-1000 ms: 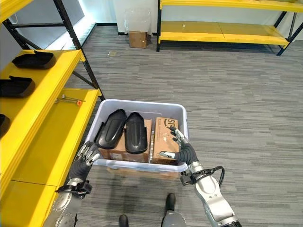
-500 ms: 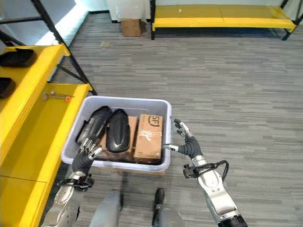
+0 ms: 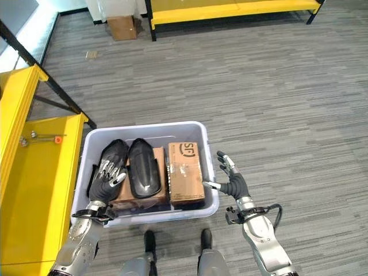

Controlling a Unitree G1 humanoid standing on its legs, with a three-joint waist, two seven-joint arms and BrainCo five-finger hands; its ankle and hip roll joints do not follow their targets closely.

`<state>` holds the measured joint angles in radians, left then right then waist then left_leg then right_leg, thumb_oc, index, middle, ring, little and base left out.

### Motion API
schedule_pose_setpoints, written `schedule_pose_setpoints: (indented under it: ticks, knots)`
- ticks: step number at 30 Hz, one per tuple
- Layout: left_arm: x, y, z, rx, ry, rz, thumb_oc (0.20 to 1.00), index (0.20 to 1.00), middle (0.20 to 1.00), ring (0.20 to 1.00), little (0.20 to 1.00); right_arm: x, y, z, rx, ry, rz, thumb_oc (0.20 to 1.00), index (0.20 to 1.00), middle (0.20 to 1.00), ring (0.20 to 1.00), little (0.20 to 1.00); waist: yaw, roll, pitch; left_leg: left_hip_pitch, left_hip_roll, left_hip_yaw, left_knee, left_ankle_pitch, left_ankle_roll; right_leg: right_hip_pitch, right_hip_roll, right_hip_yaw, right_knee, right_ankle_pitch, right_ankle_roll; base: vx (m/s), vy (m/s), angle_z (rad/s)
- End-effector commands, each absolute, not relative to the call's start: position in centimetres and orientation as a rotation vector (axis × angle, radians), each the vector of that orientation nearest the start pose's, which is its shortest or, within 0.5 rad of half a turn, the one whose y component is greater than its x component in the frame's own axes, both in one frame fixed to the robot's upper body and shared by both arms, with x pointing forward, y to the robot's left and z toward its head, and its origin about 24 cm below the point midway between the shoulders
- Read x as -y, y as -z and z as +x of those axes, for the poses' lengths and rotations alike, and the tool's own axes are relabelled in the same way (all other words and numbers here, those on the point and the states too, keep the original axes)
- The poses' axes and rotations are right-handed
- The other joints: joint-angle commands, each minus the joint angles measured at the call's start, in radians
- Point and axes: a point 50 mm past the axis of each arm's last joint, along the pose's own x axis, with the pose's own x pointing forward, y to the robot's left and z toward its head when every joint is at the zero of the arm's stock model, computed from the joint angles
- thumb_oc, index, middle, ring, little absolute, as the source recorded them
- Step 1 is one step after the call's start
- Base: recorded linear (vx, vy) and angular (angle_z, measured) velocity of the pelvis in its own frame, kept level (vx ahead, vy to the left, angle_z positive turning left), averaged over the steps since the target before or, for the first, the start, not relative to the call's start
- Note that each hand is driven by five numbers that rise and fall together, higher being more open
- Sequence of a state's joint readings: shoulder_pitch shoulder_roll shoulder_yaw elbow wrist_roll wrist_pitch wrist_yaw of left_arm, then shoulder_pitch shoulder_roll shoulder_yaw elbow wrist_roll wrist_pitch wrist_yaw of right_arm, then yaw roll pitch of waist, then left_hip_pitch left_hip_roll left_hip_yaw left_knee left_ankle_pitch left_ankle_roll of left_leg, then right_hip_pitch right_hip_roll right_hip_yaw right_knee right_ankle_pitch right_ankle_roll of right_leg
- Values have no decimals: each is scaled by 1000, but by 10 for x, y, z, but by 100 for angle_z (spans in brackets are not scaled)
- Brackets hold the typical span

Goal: Move parts from the plastic box to the shelf.

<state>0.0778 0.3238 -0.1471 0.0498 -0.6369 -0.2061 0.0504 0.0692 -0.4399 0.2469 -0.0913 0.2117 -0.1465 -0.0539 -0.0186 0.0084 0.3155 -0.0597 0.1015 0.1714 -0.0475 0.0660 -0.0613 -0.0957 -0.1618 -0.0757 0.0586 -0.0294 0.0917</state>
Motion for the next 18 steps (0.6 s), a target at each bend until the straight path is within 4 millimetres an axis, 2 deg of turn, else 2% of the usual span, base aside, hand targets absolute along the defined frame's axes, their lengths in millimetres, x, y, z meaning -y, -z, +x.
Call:
schedule_pose_setpoints:
  ticks: [1,7,9,14,18]
  knots:
    - [-212,-54,226,136,-55,-258,1000,1000,1000,1000,1000,166,-80,237,221,-218,-167,1000,1000,1000,1000,1000,11,-75,-38,-106,107,-27,171,-67,-33,60,-144,-28,-72,69,100,72,156,-1]
    - [-215,-56,224,139,-72,-259,1000,1000,1000,1000,1000,168,-80,236,217,-210,-179,1000,1000,1000,1000,1000,23,-105,-36,-132,99,-42,168,-70,-26,48,-148,-54,-67,75,106,31,20,12]
    - [-215,-56,224,136,-75,-263,1000,1000,1000,1000,1000,165,-88,240,254,-223,-203,1000,1000,1000,1000,1000,31,-110,-31,-137,101,-47,155,-62,-26,40,-147,-63,-65,73,106,16,-4,6]
    - [-211,-63,229,166,-74,-280,1000,1000,1000,1000,1000,147,-104,257,332,-255,-207,1000,1000,1000,1000,1000,46,-112,-9,-160,102,-64,143,-48,-27,19,-146,-74,-61,73,103,-13,-8,10]
    - [-204,-79,240,235,-57,-290,1000,1000,1000,1000,1000,130,-116,275,378,-256,-190,1000,1000,1000,1000,1000,61,-106,25,-192,99,-78,141,-36,-29,-5,-146,-86,-54,75,99,-50,-6,11]
